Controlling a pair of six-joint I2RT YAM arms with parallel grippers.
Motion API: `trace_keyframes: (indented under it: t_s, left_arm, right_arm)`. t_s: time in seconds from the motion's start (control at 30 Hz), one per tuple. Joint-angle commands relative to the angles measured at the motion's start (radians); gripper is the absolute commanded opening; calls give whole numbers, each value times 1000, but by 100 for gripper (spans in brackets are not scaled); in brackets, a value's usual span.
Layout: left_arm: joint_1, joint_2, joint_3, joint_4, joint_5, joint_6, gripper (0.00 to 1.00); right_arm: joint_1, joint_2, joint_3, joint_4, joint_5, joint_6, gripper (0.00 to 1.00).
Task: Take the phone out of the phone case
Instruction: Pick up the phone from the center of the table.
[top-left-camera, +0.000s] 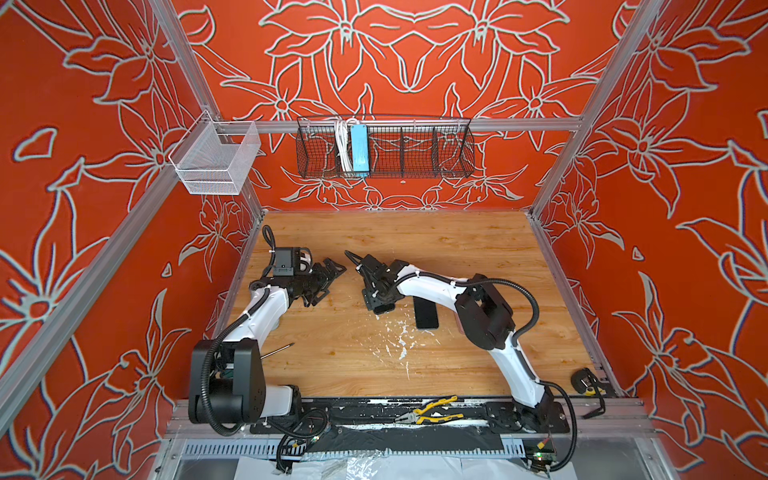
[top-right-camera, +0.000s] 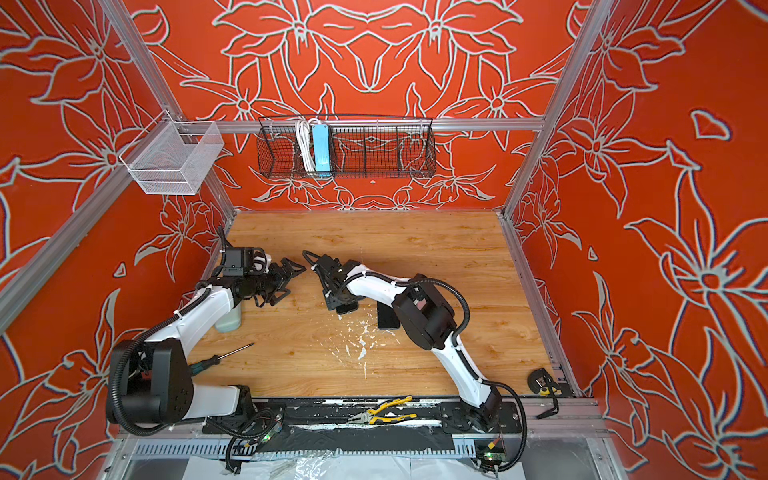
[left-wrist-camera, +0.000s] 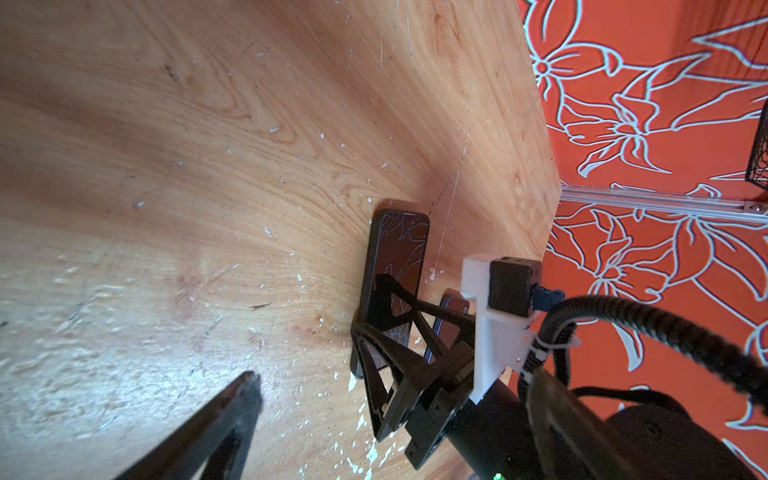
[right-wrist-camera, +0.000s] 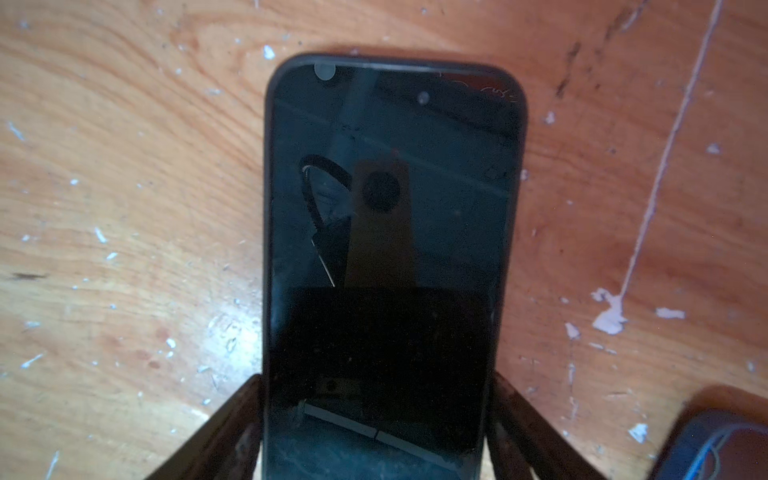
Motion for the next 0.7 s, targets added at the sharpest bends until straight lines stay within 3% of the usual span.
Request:
trace_keyframes:
  t_s: [0.0,0.2,0.67]
  left_arm:
    - [6,-8,-19,-2,4,12,98]
    - [6,3,-24,6,11,13,98]
    - [6,11,-82,42,30,-4,98]
  right_arm:
    - [8,35,19,-61,26,12,75]
    - [10,21,-3,-46,40,-4,66]
    - [7,-93,-39,31,30,-35,63]
